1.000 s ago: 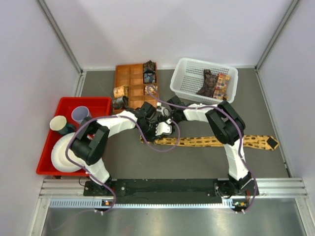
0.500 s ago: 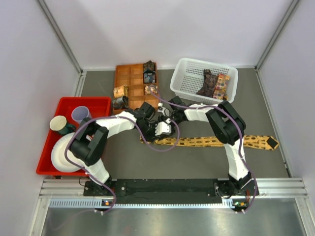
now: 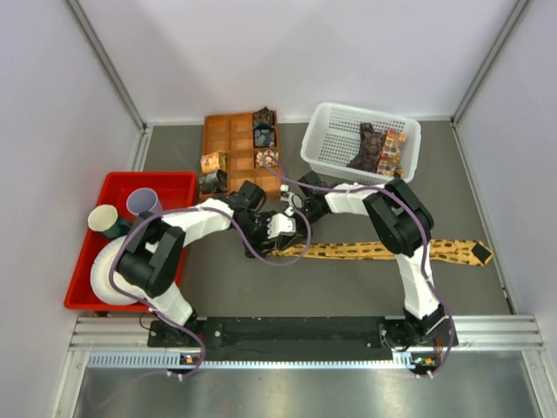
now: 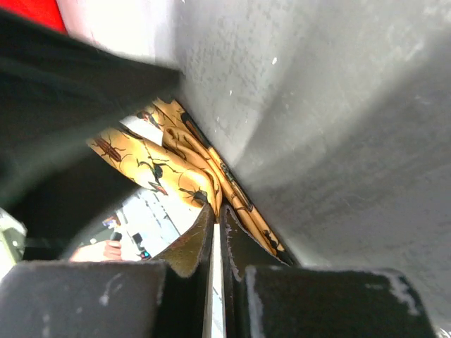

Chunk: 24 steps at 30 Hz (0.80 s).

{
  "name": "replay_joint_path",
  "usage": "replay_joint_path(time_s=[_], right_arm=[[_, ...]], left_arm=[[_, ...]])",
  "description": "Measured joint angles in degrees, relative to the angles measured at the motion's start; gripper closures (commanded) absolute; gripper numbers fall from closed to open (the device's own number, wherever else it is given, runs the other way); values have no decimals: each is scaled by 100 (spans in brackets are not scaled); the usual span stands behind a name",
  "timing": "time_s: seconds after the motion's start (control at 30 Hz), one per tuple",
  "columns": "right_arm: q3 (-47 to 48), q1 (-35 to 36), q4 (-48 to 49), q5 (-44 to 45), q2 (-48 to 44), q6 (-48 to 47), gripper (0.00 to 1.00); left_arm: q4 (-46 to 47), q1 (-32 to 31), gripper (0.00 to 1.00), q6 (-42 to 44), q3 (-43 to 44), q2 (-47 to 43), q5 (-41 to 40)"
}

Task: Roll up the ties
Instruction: Roll the tie at the center of the board.

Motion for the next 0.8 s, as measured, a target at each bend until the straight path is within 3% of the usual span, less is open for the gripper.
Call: replay_joint_path(time_s=[0.27, 0.43, 0.7, 0.8], right_arm=[[74, 0, -160, 109, 9, -157, 100], [105, 0, -199, 125, 15, -190, 100], [184, 0, -299, 111, 68, -201, 100], [186, 0, -299, 105, 76, -201, 100]], left_arm=[[-442, 656, 37, 413, -170, -254, 33], [-791, 649, 45, 697, -118, -284, 341], [-1108, 636, 67, 863, 136, -295, 730], [-1104, 564, 69, 789, 293, -295, 780]])
